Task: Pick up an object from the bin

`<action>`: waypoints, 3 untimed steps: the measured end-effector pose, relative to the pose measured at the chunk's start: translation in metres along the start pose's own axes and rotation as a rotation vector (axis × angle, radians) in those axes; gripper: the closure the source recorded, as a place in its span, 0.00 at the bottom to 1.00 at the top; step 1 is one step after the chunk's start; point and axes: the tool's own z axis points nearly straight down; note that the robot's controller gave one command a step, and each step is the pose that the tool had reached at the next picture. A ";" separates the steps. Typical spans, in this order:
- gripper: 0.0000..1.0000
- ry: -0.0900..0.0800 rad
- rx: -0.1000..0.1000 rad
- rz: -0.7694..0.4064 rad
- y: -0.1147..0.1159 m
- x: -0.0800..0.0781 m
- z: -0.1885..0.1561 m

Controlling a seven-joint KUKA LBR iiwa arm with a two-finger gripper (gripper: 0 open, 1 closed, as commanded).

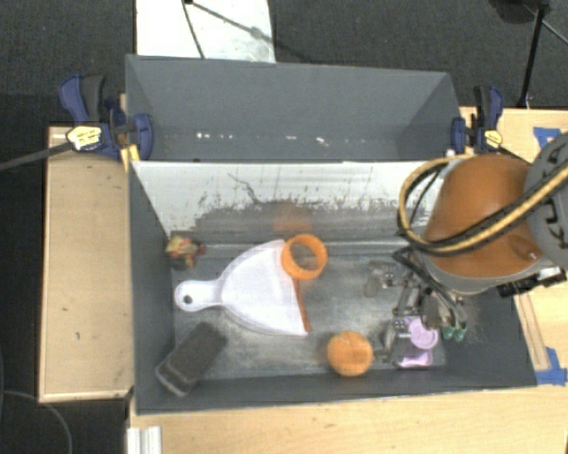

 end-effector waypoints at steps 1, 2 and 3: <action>0.00 -0.008 0.000 -0.001 0.000 -0.002 -0.004; 0.00 -0.016 0.002 -0.215 0.032 -0.004 0.045; 0.00 -0.007 0.001 -0.384 0.051 0.000 0.041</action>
Offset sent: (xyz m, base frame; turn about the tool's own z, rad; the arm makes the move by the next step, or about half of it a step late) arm 0.0021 0.0591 -0.0896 -0.3705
